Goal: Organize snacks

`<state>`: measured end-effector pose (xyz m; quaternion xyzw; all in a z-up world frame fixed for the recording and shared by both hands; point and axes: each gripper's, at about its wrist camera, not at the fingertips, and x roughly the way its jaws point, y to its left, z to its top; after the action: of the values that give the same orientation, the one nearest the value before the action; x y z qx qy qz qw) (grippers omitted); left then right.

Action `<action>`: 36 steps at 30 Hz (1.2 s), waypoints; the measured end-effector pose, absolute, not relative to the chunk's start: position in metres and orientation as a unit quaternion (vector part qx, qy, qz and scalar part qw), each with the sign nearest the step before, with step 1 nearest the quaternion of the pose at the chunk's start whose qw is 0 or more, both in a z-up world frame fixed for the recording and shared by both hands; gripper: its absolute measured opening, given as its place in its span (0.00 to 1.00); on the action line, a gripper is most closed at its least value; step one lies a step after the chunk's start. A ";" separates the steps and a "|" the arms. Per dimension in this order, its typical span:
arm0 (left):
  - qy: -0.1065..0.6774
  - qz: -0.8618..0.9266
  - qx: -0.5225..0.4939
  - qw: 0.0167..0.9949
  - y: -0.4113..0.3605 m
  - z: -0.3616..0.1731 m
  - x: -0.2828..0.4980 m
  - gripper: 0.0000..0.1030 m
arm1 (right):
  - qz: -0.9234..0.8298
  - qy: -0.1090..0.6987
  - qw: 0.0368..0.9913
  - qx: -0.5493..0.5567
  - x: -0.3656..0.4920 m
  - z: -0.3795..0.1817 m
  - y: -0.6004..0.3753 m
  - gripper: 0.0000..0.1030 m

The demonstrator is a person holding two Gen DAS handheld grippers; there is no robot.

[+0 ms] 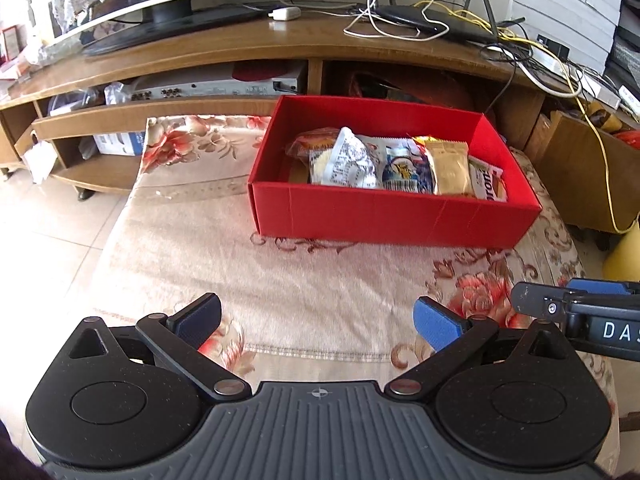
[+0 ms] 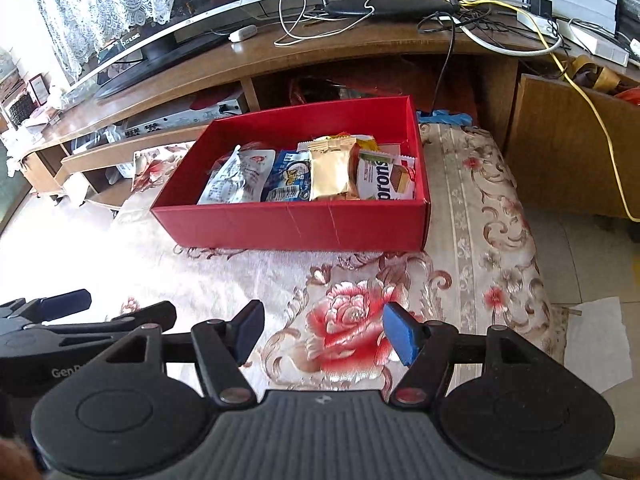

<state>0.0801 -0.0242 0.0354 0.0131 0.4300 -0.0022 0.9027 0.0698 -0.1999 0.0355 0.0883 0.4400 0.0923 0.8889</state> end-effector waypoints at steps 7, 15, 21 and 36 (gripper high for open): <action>0.432 -0.006 0.032 0.901 -0.030 0.035 0.068 1.00 | 0.093 0.442 0.888 0.086 0.056 0.034 -0.198 0.62; 0.430 -0.017 0.027 0.902 -0.030 0.036 0.058 1.00 | 0.092 0.441 0.888 0.088 0.043 0.035 -0.197 0.62; 0.434 -0.013 0.028 0.901 -0.030 0.036 0.051 1.00 | 0.092 0.441 0.889 0.086 0.035 0.035 -0.196 0.62; 0.462 -0.015 -0.002 0.887 -0.026 0.037 0.041 0.99 | 0.098 0.435 0.890 0.090 0.023 0.039 -0.196 0.62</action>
<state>0.0415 -0.0260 0.0371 -0.0024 0.4619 -0.0149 0.8868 0.0226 -0.1963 0.0386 0.0897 0.4353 0.0978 0.8904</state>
